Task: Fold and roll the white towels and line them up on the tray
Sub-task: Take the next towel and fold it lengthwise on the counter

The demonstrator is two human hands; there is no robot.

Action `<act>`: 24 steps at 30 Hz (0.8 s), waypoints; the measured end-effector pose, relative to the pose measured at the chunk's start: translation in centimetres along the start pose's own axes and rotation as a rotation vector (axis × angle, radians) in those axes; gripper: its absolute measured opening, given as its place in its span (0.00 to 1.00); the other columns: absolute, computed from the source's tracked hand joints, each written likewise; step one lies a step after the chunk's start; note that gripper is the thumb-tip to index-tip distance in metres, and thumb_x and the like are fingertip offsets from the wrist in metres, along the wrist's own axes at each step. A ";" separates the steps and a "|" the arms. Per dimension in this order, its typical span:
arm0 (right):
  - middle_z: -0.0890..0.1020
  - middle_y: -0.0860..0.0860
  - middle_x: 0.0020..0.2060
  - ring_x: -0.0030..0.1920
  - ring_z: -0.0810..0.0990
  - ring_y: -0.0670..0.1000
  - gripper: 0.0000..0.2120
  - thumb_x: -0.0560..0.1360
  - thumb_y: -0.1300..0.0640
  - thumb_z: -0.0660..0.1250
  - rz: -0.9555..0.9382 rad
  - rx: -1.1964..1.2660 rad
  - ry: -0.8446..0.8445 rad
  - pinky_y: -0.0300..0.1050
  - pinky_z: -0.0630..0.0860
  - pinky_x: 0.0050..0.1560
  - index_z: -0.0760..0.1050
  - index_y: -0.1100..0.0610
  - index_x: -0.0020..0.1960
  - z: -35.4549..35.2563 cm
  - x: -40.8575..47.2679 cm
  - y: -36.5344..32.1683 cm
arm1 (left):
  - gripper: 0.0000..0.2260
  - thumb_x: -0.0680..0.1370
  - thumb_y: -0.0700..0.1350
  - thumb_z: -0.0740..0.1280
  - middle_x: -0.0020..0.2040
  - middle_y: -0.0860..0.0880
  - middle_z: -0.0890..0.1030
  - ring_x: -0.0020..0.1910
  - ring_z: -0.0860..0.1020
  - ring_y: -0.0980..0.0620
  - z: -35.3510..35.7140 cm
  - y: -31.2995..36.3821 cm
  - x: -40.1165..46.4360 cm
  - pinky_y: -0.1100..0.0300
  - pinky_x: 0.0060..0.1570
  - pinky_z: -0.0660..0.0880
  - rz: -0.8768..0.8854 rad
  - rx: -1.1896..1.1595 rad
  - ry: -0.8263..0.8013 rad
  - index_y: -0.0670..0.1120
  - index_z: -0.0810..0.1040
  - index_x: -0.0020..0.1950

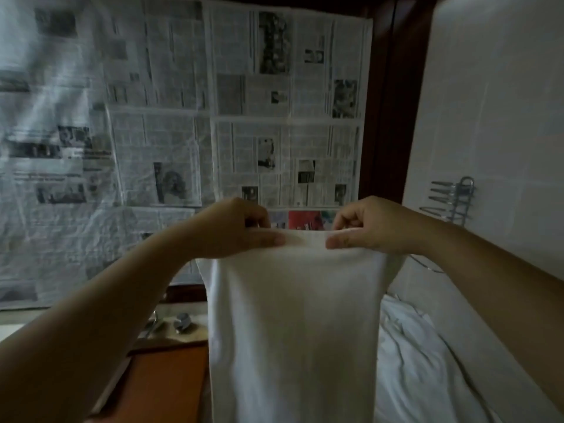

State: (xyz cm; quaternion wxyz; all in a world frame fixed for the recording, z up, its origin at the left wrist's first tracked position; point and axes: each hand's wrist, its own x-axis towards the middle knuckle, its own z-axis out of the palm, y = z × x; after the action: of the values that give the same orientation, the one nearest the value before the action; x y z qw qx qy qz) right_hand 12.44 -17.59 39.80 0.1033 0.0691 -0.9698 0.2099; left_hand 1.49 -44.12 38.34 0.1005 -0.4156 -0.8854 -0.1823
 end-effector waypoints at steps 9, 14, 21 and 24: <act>0.87 0.43 0.45 0.46 0.85 0.46 0.06 0.75 0.43 0.75 0.063 0.043 -0.439 0.49 0.81 0.54 0.87 0.43 0.47 4.8 -3.8 6.3 | 0.18 0.65 0.64 0.82 0.37 0.54 0.80 0.35 0.76 0.57 8.3 -1.7 -3.8 0.65 0.36 0.70 -0.026 0.027 -0.277 0.55 0.80 0.40; 0.86 0.45 0.42 0.45 0.84 0.50 0.06 0.76 0.44 0.75 0.059 0.009 -0.465 0.53 0.81 0.54 0.86 0.45 0.45 9.1 -3.8 11.0 | 0.18 0.67 0.63 0.81 0.30 0.57 0.75 0.30 0.72 0.58 13.7 -5.1 -4.0 0.66 0.33 0.68 -0.103 -0.016 -0.350 0.52 0.79 0.35; 0.83 0.47 0.36 0.34 0.77 0.41 0.09 0.76 0.44 0.74 0.082 -0.022 -0.500 0.36 0.73 0.38 0.84 0.46 0.41 12.4 -2.7 18.2 | 0.20 0.67 0.69 0.73 0.32 0.53 0.80 0.30 0.76 0.60 18.5 -9.8 -4.4 0.67 0.33 0.70 -0.237 -0.048 -0.419 0.52 0.81 0.36; 0.82 0.53 0.36 0.33 0.76 0.42 0.13 0.76 0.43 0.74 0.112 0.017 -0.531 0.34 0.75 0.38 0.84 0.52 0.42 13.4 -2.4 21.3 | 0.12 0.70 0.66 0.74 0.35 0.54 0.84 0.35 0.83 0.58 20.0 -11.2 -4.5 0.60 0.40 0.77 -0.285 -0.119 -0.464 0.58 0.84 0.40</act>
State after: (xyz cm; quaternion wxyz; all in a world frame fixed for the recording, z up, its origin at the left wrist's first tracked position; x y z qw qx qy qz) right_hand 8.66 -3.76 18.95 -0.1671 0.0688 -0.9634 0.1979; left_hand -4.79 -45.73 15.94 -0.1563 -0.3226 -0.9220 -0.1464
